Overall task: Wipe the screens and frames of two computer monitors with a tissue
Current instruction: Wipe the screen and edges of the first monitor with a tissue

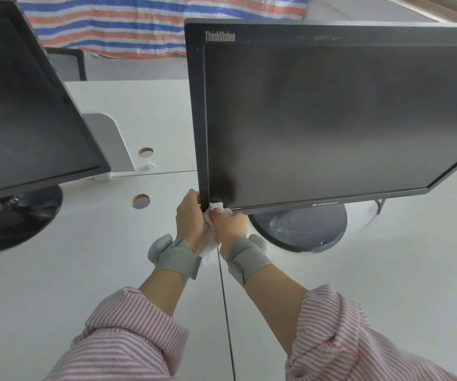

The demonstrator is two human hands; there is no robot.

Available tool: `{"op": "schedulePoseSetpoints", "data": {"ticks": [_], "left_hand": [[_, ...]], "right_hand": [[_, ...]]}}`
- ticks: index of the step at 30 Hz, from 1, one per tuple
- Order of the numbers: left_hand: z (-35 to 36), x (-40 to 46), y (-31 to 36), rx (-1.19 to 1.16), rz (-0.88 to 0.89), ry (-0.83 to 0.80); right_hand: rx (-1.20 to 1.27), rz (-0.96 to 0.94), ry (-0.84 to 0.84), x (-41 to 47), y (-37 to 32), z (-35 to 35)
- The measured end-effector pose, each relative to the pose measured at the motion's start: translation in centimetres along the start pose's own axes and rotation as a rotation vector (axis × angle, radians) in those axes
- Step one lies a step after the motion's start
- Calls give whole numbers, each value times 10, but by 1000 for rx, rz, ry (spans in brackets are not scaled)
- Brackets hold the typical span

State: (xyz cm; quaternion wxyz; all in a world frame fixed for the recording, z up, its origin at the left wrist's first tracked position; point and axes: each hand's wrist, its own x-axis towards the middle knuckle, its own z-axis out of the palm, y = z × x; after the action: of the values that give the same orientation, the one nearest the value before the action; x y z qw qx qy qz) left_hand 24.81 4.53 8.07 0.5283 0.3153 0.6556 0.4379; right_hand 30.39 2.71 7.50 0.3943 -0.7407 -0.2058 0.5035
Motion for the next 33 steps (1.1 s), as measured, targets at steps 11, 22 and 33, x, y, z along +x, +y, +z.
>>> {"op": "schedulePoseSetpoints", "data": {"ticks": [11,22,33], "left_hand": [[4,-2,-2,58,66,20],[20,-1,1,-72,-9,235],[94,-18,-50,-917,-519,-113]], "right_hand": [[1,12,-2,0,-4,-8],[49,23,172,26,-12,-83],[-60,-23,298,80,-21,-210]]}}
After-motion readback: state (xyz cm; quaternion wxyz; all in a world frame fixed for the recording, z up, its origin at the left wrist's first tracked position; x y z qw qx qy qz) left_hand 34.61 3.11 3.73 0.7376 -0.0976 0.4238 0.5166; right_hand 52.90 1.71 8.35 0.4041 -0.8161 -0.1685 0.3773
